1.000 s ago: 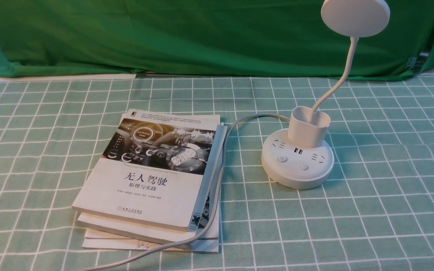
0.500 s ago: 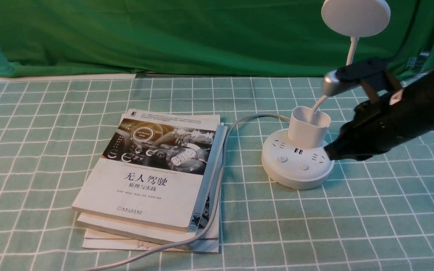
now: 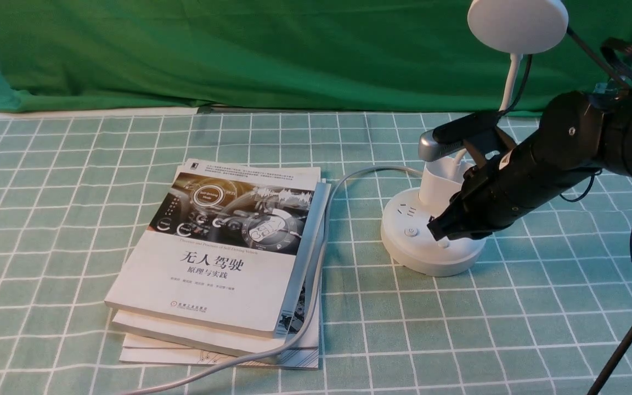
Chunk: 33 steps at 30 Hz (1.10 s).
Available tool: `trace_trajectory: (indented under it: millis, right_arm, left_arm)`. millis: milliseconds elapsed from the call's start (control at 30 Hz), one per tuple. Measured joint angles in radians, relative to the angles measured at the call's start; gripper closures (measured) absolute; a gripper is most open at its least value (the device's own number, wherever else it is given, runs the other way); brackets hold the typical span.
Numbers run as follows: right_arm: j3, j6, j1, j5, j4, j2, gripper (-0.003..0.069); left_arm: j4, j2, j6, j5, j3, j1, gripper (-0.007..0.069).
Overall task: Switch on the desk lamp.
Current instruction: Use the right arm to press the button switch on the lamp holder
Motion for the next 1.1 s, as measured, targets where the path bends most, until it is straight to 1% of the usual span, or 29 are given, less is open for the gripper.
trace_trajectory:
  millis: [767, 1100]
  right_arm:
    - [-0.007, 0.0, 0.0, -0.018, -0.002, 0.056, 0.0629]
    - [-0.022, 0.001, 0.0, 0.004, -0.001, 0.075, 0.0629]
  left_arm:
    - [0.0, 0.0, 0.0, 0.0, 0.0, 0.0, 0.0603]
    - [0.0, 0.0, 0.0, 0.0, 0.0, 0.0, 0.0603]
